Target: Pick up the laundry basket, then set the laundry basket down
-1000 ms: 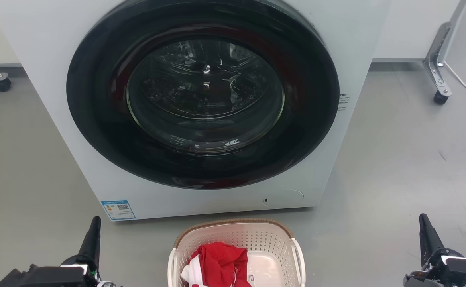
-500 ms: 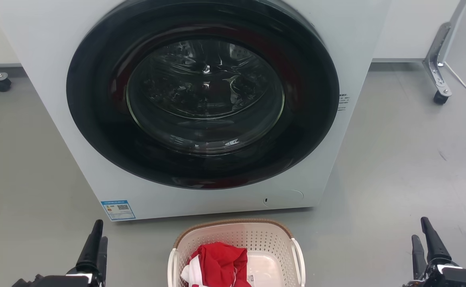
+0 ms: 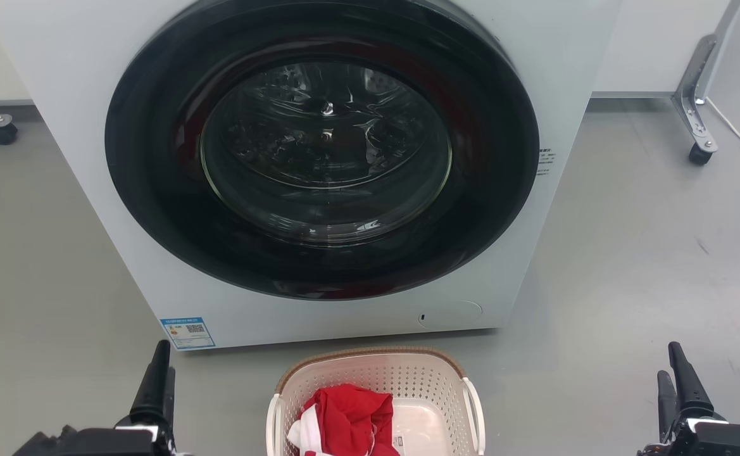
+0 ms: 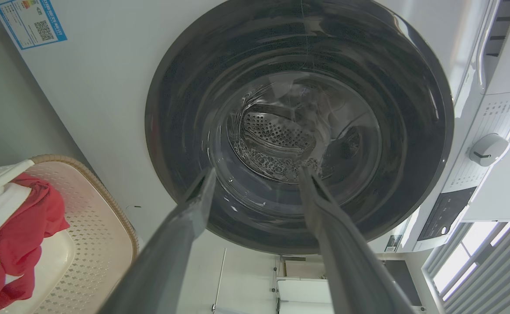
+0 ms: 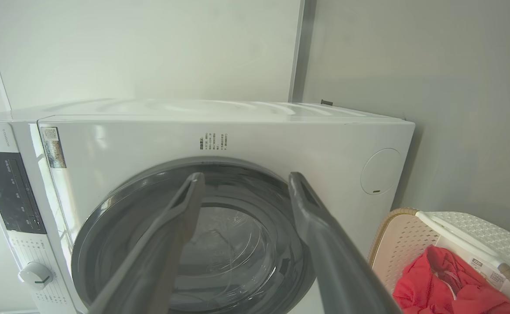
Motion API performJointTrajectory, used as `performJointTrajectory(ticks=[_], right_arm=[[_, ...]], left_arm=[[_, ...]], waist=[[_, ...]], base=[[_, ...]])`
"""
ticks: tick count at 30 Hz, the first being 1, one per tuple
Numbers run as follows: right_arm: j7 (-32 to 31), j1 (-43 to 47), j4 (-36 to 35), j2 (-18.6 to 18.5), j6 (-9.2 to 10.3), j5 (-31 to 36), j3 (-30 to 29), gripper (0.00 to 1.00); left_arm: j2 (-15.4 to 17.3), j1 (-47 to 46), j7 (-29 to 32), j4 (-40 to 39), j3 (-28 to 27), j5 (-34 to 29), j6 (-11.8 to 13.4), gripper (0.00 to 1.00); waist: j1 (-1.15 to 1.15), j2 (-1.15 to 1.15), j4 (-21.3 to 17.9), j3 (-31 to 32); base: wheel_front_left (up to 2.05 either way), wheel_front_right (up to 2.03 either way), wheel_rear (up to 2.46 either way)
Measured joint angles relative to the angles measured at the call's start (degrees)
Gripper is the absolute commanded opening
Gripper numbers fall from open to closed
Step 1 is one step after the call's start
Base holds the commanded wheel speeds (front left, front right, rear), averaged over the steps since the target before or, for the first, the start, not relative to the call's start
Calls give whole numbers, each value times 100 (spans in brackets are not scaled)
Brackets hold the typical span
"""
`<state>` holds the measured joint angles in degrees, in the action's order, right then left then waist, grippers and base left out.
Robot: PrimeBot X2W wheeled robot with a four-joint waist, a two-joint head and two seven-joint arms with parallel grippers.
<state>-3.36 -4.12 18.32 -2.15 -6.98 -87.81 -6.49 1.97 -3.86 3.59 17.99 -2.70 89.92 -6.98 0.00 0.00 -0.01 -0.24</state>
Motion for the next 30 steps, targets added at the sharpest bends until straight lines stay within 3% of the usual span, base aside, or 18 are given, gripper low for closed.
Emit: performJointTrajectory(ticks=[14, 30], right_arm=[[345, -126, -60, -226, 54, 1169, 331, 100], [678, -238, -315, -564, 372, 3003, 877, 100]], left_arm=[[247, -208, -376, -49, 479, -1074, 4, 100], [573, -342, -716, -292, 1065, -2747, 371, 100]], waist=[[0, 0, 7, 6], [0, 0, 12, 32]], base=[[0, 0, 0], [0, 0, 0]])
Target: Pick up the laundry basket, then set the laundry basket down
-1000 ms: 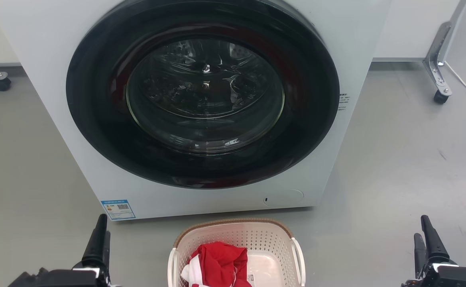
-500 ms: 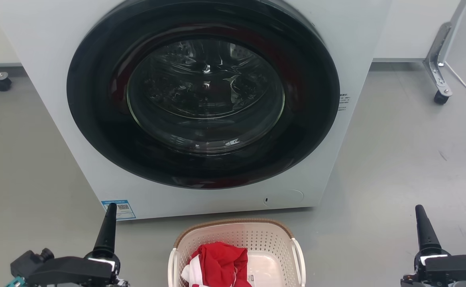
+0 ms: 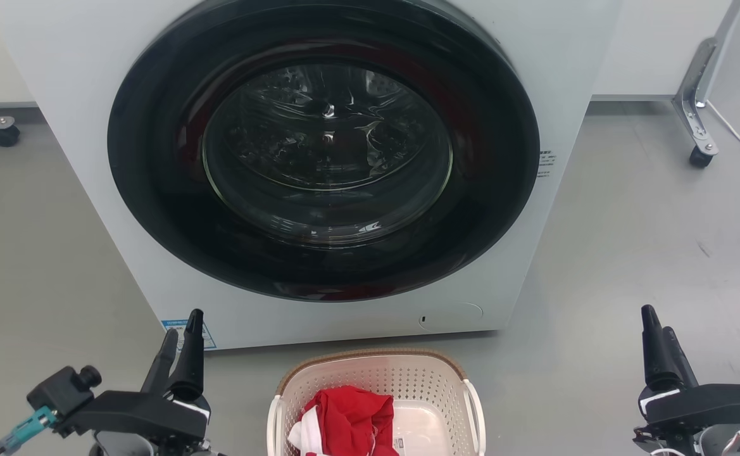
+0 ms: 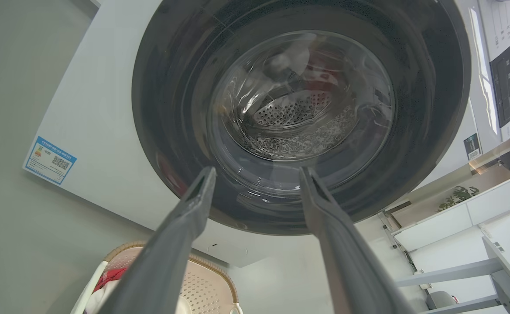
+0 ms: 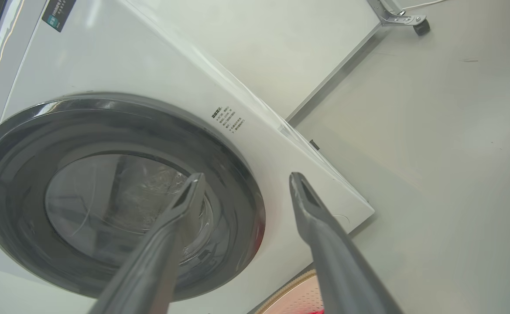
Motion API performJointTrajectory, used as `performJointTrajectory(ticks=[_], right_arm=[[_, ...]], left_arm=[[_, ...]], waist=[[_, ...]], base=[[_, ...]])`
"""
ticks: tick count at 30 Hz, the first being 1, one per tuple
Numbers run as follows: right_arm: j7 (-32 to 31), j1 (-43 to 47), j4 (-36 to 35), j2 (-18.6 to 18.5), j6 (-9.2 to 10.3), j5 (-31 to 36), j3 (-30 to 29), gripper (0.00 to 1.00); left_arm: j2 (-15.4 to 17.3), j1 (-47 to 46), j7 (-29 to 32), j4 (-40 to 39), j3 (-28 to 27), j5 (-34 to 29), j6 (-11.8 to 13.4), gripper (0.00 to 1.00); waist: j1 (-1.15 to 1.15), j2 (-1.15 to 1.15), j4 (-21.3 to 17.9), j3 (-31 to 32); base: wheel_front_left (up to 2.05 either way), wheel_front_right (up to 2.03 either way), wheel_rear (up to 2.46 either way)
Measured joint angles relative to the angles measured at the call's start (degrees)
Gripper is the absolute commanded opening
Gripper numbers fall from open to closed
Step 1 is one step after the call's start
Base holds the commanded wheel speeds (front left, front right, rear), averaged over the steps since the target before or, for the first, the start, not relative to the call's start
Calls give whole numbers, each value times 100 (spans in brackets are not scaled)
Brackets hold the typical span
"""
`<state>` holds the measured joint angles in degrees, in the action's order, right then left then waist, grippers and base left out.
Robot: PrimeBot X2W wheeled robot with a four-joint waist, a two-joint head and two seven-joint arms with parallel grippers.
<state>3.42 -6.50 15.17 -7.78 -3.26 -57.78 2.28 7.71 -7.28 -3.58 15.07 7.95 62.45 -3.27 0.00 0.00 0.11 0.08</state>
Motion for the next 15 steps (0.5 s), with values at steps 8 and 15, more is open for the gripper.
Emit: performJointTrajectory(ticks=[8, 15], right_arm=[[181, -2, -133, -158, 132, 865, 264, 100], [324, -3, -185, -235, 231, 1538, 470, 100]], left_arm=[[134, -67, -166, -147, 252, -750, 196, 100], [200, -69, -311, -250, 431, -1346, 344, 100]], waist=[[0, 0, 5, -5], [0, 0, 12, -14]], base=[[0, 0, 0], [0, 0, 0]])
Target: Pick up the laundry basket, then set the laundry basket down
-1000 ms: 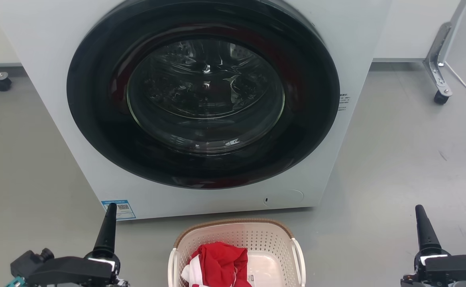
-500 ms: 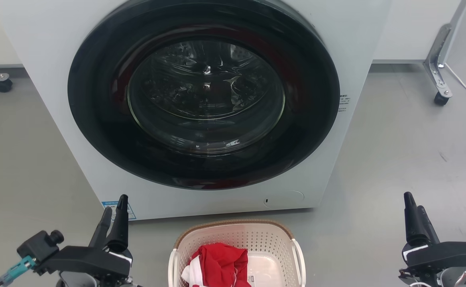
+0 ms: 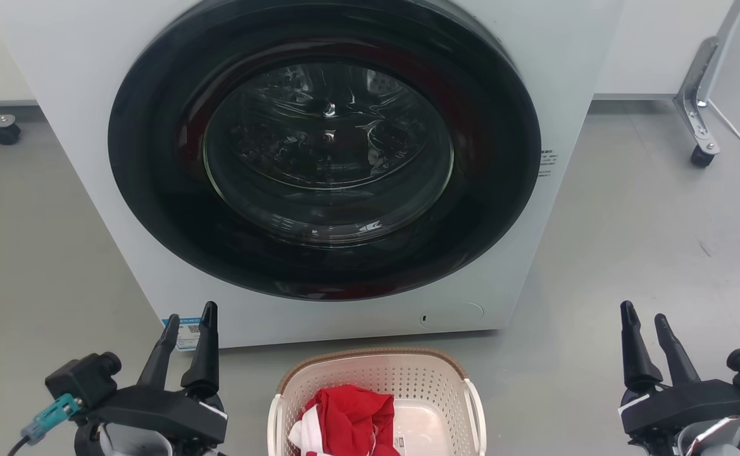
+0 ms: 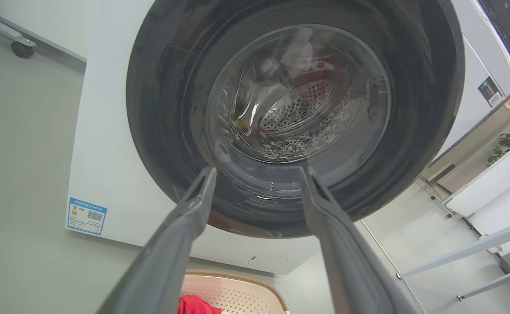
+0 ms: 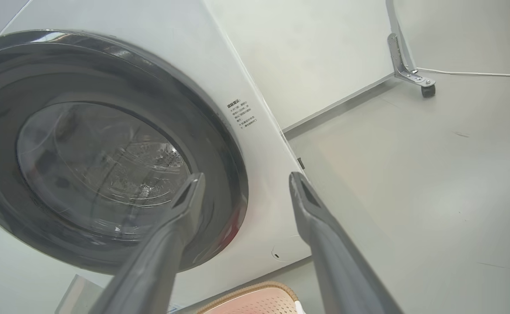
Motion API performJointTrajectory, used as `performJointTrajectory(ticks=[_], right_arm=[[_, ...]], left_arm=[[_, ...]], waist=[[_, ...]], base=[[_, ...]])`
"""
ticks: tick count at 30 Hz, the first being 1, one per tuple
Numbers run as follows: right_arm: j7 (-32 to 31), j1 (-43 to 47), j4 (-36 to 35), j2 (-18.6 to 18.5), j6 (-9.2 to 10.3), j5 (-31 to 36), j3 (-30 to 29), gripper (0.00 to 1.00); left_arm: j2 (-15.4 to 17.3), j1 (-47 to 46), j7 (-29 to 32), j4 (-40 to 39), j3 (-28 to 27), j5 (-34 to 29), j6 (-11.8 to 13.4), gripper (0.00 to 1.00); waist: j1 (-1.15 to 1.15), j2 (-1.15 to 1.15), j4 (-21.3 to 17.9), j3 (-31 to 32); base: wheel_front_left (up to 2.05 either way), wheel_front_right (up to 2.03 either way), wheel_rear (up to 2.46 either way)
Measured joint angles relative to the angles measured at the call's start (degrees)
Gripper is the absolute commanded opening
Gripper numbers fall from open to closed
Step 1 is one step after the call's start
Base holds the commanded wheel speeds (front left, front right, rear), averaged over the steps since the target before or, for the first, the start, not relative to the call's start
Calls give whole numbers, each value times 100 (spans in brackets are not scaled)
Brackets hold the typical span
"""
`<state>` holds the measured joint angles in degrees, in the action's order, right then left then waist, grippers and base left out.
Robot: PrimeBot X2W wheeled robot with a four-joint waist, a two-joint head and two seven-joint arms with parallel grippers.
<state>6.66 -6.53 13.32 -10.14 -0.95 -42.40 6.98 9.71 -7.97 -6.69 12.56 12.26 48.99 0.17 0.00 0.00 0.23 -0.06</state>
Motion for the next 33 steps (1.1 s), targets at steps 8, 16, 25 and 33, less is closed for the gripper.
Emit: performJointTrajectory(ticks=[8, 16, 25, 33], right_arm=[[159, 1, 8, -45, 97, 636, 181, 100], [309, 1, 27, -98, 154, 1167, 323, 100], [511, 3, 67, -140, 250, 1842, 485, 100], [704, 4, 87, -163, 297, 2491, 620, 100]], left_arm=[[59, 0, -158, -29, 171, -549, 144, 100], [110, 3, -308, -34, 292, -1071, 286, 100], [138, 14, -504, -24, 450, -1655, 441, 100], [154, 48, -703, -7, 569, -2179, 584, 100]], waist=[[0, 0, 2, -6], [0, 0, -7, -8], [0, 0, -17, -13], [0, 0, -32, -5]], base=[[0, 0, 0], [0, 0, 0], [0, 0, 0], [0, 0, 0]])
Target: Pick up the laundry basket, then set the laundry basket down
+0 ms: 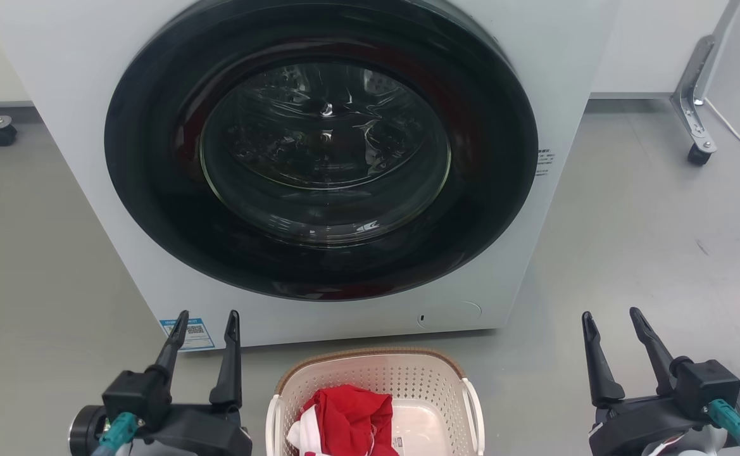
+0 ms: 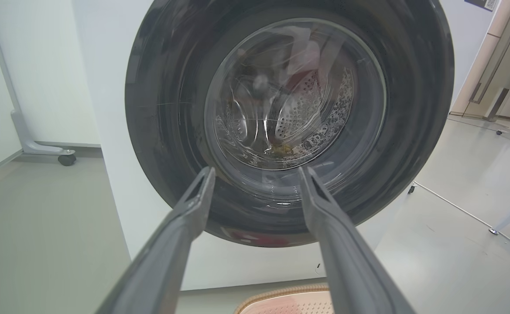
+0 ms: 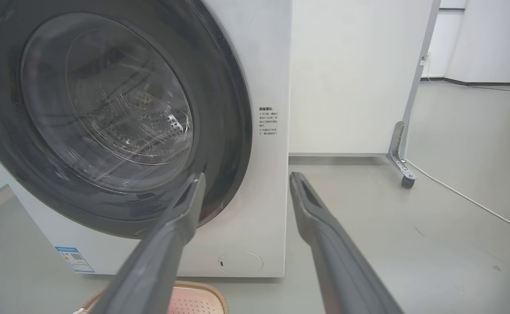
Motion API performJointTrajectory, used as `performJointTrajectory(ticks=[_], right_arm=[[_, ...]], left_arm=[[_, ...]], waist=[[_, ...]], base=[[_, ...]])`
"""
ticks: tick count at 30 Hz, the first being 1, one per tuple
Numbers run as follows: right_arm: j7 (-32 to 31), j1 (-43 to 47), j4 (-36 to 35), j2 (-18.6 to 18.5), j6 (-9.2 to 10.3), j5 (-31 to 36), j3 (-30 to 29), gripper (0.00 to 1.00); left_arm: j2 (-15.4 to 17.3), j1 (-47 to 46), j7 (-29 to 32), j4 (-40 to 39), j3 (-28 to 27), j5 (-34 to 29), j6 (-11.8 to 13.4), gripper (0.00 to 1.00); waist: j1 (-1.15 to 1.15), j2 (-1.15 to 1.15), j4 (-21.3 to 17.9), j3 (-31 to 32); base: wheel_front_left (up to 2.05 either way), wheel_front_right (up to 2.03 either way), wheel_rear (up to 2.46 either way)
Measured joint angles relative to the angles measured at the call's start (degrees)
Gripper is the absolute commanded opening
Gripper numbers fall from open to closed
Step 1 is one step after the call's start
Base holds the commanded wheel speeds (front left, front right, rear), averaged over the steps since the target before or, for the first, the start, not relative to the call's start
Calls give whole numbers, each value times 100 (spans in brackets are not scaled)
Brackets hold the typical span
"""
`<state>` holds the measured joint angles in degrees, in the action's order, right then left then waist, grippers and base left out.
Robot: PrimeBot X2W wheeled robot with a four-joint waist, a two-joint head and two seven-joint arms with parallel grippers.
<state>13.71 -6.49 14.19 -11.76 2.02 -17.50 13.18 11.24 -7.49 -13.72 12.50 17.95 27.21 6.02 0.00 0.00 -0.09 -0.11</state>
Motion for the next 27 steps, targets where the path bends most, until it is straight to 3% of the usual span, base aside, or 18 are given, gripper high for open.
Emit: performJointTrajectory(ticks=[5, 27], right_arm=[[58, 0, 10, -19, 9, 291, 35, 100], [59, 3, 97, 2, -2, 291, -87, 100]], left_arm=[[9, 108, -60, 27, 73, -258, 54, 100], [-63, 205, 0, 135, -109, -259, 104, 100]], waist=[[0, 0, -5, 0], [0, 0, -12, -17]], base=[[0, 0, 0], [0, 0, 0]])
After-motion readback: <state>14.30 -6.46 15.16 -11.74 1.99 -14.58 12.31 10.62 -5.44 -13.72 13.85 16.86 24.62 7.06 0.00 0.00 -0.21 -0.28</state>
